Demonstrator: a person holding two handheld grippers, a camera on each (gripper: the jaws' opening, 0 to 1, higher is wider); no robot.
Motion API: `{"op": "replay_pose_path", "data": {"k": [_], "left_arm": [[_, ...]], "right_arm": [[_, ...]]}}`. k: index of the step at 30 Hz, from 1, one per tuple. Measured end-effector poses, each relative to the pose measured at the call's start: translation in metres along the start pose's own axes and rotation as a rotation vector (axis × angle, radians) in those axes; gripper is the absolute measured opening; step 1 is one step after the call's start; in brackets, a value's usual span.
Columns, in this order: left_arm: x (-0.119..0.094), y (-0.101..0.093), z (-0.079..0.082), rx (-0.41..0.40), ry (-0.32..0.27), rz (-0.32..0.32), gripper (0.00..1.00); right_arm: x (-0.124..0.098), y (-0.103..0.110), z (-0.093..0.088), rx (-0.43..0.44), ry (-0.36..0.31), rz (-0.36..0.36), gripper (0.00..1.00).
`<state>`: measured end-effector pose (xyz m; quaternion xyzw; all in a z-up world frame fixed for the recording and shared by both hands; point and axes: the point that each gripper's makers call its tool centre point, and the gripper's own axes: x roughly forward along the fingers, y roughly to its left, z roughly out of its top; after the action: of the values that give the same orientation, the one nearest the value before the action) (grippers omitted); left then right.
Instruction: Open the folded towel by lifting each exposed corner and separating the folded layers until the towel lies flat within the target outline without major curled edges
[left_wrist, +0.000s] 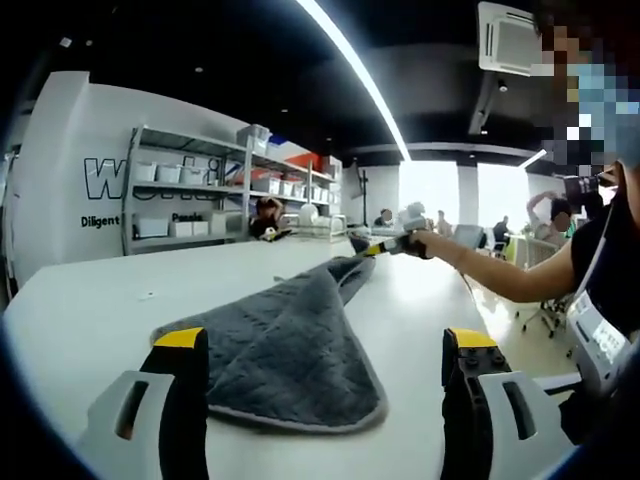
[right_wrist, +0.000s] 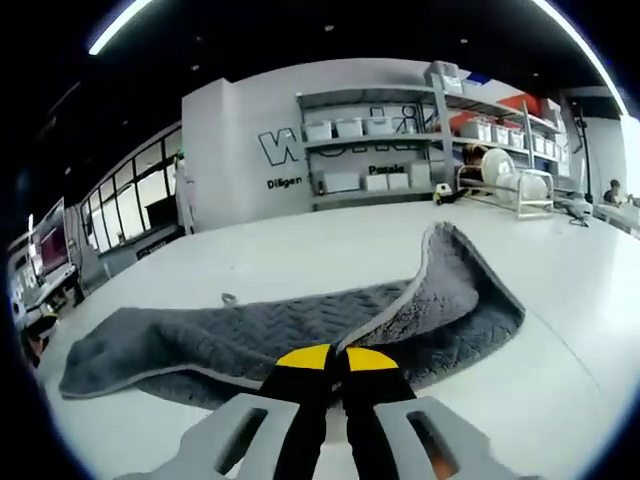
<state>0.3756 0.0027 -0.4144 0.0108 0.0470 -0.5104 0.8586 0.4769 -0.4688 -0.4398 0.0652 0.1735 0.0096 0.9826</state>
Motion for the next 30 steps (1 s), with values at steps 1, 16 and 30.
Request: {"op": "replay_pose_path", "data": {"k": [1, 16, 30], "left_arm": [[0.000, 0.001, 0.000, 0.000, -0.001, 0.001, 0.96], [0.000, -0.001, 0.000, -0.002, -0.001, -0.005, 0.95], [0.000, -0.002, -0.002, 0.001, 0.011, -0.009, 0.95]], "right_arm": [[-0.004, 0.000, -0.002, -0.004, -0.003, -0.004, 0.00], [-0.050, -0.017, -0.039, -0.010, 0.006, -0.044, 0.00], [-0.075, -0.018, -0.064, -0.119, 0.065, -0.077, 0.00]]}}
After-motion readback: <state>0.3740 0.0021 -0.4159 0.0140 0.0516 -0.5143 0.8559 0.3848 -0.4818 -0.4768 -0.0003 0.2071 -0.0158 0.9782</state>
